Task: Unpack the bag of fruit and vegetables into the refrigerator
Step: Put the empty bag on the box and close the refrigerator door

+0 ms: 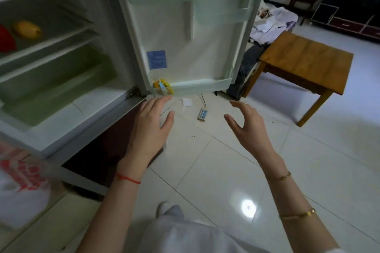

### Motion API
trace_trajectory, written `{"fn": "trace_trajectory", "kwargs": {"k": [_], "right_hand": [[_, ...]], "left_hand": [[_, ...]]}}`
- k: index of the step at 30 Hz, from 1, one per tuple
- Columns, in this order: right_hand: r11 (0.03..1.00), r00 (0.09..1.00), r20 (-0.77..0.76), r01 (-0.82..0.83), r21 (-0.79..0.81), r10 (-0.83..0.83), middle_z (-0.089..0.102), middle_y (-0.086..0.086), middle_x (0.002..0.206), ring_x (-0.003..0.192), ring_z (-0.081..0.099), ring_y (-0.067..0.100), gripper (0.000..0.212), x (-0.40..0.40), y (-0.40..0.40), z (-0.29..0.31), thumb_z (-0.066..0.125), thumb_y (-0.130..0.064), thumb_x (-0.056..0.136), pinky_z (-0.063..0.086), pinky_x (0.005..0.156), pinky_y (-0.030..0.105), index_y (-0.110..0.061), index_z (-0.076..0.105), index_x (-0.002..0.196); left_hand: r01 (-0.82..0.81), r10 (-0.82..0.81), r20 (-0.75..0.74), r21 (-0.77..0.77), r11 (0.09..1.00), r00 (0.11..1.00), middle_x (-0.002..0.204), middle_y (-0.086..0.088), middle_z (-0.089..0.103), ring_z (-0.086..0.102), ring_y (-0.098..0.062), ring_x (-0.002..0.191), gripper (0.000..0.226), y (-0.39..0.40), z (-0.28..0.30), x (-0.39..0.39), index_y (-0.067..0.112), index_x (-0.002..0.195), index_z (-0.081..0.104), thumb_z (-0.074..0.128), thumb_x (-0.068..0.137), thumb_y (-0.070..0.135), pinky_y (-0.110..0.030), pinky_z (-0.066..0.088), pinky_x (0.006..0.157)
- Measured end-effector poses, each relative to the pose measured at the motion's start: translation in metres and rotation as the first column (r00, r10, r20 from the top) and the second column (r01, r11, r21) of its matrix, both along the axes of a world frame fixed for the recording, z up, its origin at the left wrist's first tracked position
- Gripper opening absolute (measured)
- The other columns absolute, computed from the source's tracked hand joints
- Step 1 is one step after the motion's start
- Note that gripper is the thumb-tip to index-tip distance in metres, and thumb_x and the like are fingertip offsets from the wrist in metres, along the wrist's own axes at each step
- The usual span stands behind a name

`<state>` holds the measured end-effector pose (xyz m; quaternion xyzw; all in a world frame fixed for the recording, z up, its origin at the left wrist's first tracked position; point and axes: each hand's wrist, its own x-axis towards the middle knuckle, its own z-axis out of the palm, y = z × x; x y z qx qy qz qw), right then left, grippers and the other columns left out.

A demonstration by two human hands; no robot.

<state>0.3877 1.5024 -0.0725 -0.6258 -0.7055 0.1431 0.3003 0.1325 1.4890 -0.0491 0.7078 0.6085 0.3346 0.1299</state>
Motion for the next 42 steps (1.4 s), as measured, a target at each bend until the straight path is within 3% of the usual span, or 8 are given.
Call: {"fn": "trace_trajectory", "kwargs": {"k": [6, 13, 18, 23, 28, 34, 39, 42], "right_hand": [[0.999, 0.999, -0.031, 0.029, 0.032, -0.028, 0.058, -0.001, 0.134, 0.127, 0.05, 0.016, 0.044, 0.037, 0.04, 0.011, 0.06, -0.035, 0.095, 0.031, 0.103, 0.02, -0.017, 0.053, 0.134], [0.997, 0.998, -0.06, 0.04, 0.07, -0.036, 0.057, 0.0, 0.135, 0.128, 0.048, 0.016, 0.045, 0.071, 0.115, 0.03, 0.059, -0.033, 0.095, 0.029, 0.099, 0.016, -0.016, 0.051, 0.136], [0.989, 0.998, -0.066, 0.033, 0.147, -0.024, 0.059, 0.003, 0.132, 0.121, 0.055, 0.019, 0.046, 0.099, 0.188, 0.046, 0.059, -0.034, 0.095, 0.045, 0.102, 0.033, -0.013, 0.052, 0.135], [0.978, 0.994, -0.107, 0.039, 0.205, -0.017, 0.059, 0.004, 0.131, 0.122, 0.053, 0.02, 0.046, 0.123, 0.262, 0.056, 0.06, -0.033, 0.095, 0.047, 0.103, 0.04, -0.012, 0.051, 0.135], [0.973, 0.987, -0.155, 0.066, 0.221, -0.032, 0.055, 0.009, 0.136, 0.121, 0.055, 0.025, 0.048, 0.138, 0.327, 0.064, 0.053, -0.033, 0.099, 0.047, 0.103, 0.042, -0.01, 0.046, 0.14], [0.983, 0.983, -0.182, 0.034, 0.178, -0.001, 0.044, 0.011, 0.148, 0.138, 0.04, 0.022, 0.045, 0.15, 0.391, 0.071, 0.041, -0.023, 0.104, 0.028, 0.11, 0.025, -0.007, 0.037, 0.146], [0.986, 0.969, -0.22, -0.081, 0.148, 0.112, 0.048, 0.012, 0.144, 0.133, 0.043, 0.024, 0.043, 0.154, 0.42, 0.071, 0.034, -0.023, 0.106, 0.029, 0.106, 0.024, -0.007, 0.037, 0.146], [0.976, 0.951, -0.245, -0.153, 0.158, 0.188, 0.057, 0.011, 0.131, 0.119, 0.054, 0.023, 0.038, 0.155, 0.428, 0.071, 0.032, -0.022, 0.106, 0.04, 0.101, 0.029, -0.008, 0.044, 0.139]], "left_hand": [[0.039, -0.04, 0.004, 0.066, 0.997, 0.999, 0.129, -0.002, 0.058, 0.049, -0.018, 0.121, 0.04, 0.048, 0.019, 0.046, 0.014, 0.134, 0.054, 0.056, 0.095, 0.02, -0.035, 0.041, 0.107], [0.057, -0.049, -0.047, 0.184, 0.981, 0.998, 0.13, -0.004, 0.058, 0.05, -0.02, 0.123, 0.04, 0.129, 0.041, 0.097, 0.012, 0.134, 0.054, 0.057, 0.094, 0.017, -0.016, 0.027, 0.104], [0.064, -0.046, -0.063, 0.314, 0.947, 0.997, 0.132, -0.005, 0.058, 0.049, -0.024, 0.124, 0.042, 0.192, 0.062, 0.131, 0.01, 0.133, 0.055, 0.054, 0.092, 0.019, -0.037, 0.039, 0.107], [0.042, 0.004, -0.114, 0.402, 0.915, 0.994, 0.133, -0.006, 0.057, 0.047, -0.024, 0.128, 0.043, 0.245, 0.075, 0.159, 0.01, 0.134, 0.055, 0.057, 0.092, 0.018, -0.039, 0.037, 0.11], [0.002, 0.082, -0.194, 0.398, 0.917, 0.977, 0.135, -0.006, 0.057, 0.047, -0.026, 0.128, 0.047, 0.279, 0.077, 0.178, 0.011, 0.136, 0.052, 0.058, 0.09, 0.02, -0.043, 0.037, 0.108], [-0.093, 0.183, -0.252, 0.332, 0.939, 0.95, 0.133, -0.004, 0.059, 0.048, -0.025, 0.127, 0.047, 0.3, 0.069, 0.196, 0.013, 0.136, 0.053, 0.054, 0.091, 0.026, -0.045, 0.031, 0.109], [-0.19, 0.272, -0.249, 0.309, 0.932, 0.93, 0.122, -0.001, 0.065, 0.051, -0.023, 0.125, 0.044, 0.305, 0.064, 0.209, 0.015, 0.128, 0.06, 0.044, 0.091, 0.03, -0.046, 0.028, 0.114], [-0.259, 0.33, -0.208, 0.307, 0.916, 0.921, 0.12, -0.003, 0.065, 0.053, -0.023, 0.124, 0.037, 0.305, 0.064, 0.219, 0.014, 0.124, 0.062, 0.049, 0.091, 0.026, -0.048, 0.024, 0.117]]}}
